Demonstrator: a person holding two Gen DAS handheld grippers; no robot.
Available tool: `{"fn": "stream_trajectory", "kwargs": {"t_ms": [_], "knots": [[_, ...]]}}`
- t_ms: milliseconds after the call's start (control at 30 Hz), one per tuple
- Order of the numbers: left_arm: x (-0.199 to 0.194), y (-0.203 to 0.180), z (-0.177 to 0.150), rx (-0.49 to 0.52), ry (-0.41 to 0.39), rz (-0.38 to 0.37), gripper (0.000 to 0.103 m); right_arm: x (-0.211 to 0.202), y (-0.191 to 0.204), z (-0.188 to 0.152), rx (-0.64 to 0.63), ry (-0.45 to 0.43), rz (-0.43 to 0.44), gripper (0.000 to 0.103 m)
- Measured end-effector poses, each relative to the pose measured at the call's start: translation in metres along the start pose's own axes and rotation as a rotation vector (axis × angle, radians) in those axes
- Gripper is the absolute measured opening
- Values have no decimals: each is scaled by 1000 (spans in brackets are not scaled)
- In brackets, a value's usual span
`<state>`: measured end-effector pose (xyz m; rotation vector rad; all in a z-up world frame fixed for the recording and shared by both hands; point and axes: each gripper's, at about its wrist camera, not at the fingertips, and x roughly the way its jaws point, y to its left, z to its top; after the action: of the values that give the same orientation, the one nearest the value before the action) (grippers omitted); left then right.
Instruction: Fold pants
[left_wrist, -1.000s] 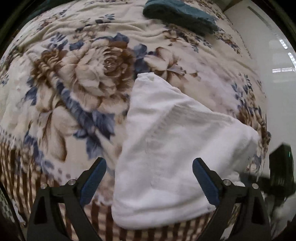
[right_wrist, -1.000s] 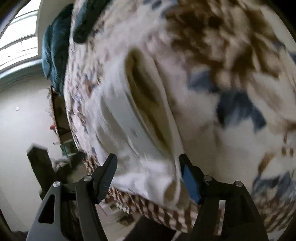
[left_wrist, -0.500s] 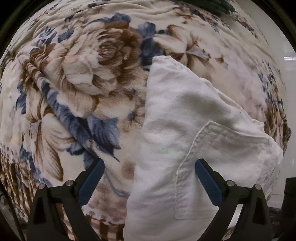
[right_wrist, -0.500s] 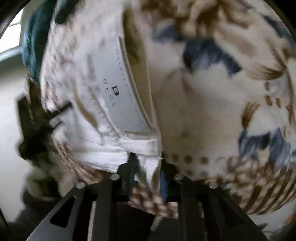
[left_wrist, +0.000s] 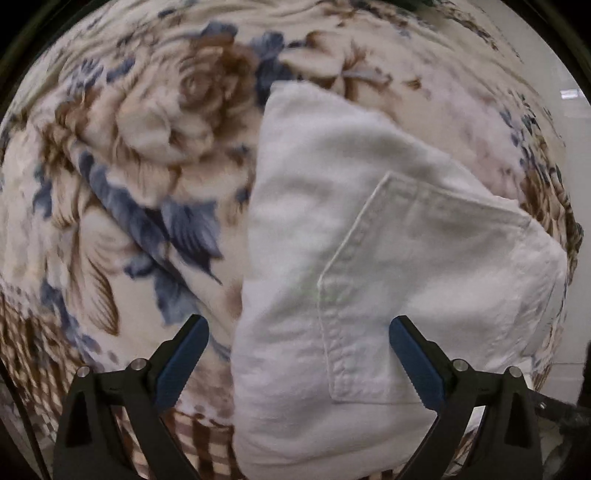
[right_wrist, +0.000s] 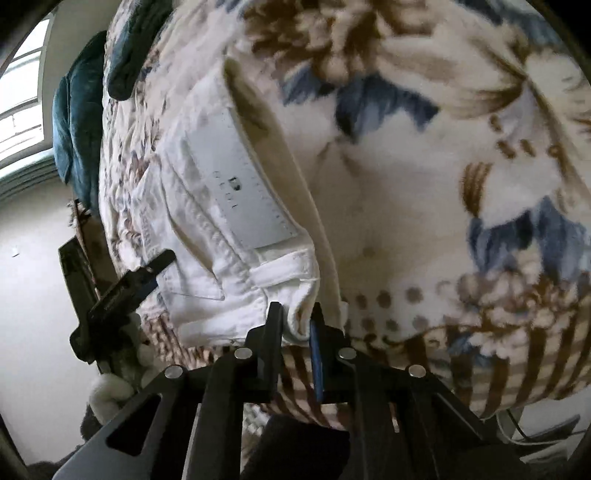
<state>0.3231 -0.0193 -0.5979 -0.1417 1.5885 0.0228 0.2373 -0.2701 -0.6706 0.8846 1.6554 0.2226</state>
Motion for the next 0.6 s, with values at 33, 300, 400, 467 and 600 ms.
{"fn": "stream_trajectory", "kwargs": {"t_ms": [33,300,400,467,600], "knots": [[1,1,-1,-10,-1,-10,101,-3,10,-5,-21,-18,-12,13],[2,5,-3,-10,22,-16,101,-9,17,-31,-42,20,-49,12],[2,8,-1,-9,31,-24,101,18,-5,-20,19,43,-83,15],[-11,12,-3,9,-10,-14,101,20,-18,-12,88,71,-44,20],[-50,19,15,40,-165,-28,101,-13,0,-2,-3,9,-105,72]]}}
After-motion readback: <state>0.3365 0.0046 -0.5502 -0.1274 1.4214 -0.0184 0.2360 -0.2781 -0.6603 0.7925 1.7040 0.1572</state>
